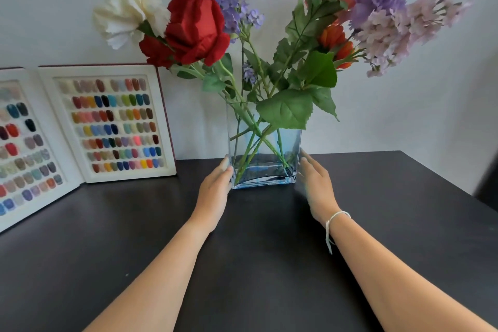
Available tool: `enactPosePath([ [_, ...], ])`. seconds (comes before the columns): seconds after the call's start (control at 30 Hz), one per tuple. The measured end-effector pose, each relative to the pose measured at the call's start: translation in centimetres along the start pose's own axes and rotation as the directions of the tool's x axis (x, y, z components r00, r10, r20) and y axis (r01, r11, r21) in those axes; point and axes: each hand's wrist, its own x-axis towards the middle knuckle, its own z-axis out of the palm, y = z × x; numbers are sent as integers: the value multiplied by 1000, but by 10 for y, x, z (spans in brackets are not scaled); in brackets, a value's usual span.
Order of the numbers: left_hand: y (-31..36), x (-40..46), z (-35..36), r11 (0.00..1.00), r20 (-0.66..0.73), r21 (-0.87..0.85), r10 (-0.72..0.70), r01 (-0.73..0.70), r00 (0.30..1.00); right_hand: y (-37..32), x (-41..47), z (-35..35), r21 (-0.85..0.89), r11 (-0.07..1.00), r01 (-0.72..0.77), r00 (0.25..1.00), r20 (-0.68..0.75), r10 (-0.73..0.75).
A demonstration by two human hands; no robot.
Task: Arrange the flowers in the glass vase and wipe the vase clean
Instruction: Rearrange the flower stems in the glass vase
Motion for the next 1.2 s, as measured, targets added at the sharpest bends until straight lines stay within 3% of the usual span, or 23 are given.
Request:
enactPosePath([
  [0.27,-3,-23,15,996,-38,78,52,-49,998,1,19,-12,126,992,-24,999,35,20],
  [0.9,0,-35,22,992,-21,86,97,-95,995,6,33,-18,150,989,-9,995,99,-6],
  [1.2,5,-40,22,990,-29,110,91,-88,995,3,17,-13,112,994,13,998,67,-20],
])
